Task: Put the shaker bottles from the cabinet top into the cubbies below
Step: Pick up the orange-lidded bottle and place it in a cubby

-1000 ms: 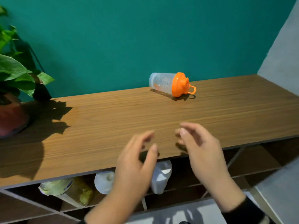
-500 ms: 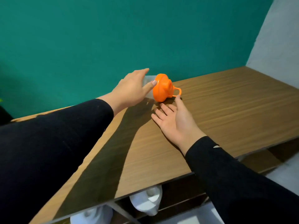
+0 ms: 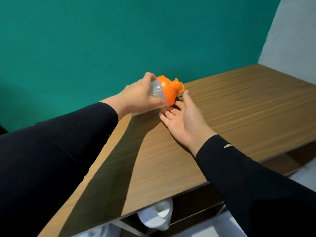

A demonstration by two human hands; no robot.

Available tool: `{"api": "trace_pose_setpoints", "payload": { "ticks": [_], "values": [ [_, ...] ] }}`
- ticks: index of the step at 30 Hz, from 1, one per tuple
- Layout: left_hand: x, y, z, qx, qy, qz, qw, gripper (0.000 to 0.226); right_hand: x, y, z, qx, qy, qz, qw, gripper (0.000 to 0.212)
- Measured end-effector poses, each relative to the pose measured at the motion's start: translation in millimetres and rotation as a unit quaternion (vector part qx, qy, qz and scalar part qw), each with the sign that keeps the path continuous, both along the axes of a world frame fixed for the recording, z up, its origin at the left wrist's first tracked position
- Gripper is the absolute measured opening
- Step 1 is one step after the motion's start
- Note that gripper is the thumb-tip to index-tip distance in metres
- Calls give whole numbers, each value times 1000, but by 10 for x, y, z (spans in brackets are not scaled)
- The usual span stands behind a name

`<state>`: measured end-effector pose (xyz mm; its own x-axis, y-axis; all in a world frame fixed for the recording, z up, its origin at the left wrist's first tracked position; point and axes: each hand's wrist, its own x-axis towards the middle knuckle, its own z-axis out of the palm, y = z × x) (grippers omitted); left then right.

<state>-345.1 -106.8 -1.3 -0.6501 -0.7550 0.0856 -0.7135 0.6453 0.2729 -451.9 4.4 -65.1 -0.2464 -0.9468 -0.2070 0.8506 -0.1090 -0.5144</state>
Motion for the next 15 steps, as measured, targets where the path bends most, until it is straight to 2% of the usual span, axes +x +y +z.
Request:
{"api": "trace_pose_setpoints", "payload": {
  "ticks": [2, 5, 8, 10, 13, 15],
  "values": [
    [76, 175, 18, 2, 68, 2, 998, 86, 53, 56, 55, -19, 27, -10, 999, 73],
    [210, 498, 26, 7, 175, -1, 985, 109, 147, 261, 253, -50, 76, -32, 995, 59],
    [386, 941, 73, -4, 272, 13, 962, 105, 299, 634, 520, -65, 147, -36, 986, 52],
    [520, 1307, 94, 42, 333, 22, 942, 102, 442, 957, 659, -63, 181, -37, 981, 51],
    [737, 1923, 68, 156, 404, -10, 902, 109, 642, 1488, 756, -60, 232, -54, 969, 49],
    [877, 2334, 55, 239, 437, -24, 867, 111, 745, 1860, 779, -59, 253, -67, 963, 58]
  ]
}}
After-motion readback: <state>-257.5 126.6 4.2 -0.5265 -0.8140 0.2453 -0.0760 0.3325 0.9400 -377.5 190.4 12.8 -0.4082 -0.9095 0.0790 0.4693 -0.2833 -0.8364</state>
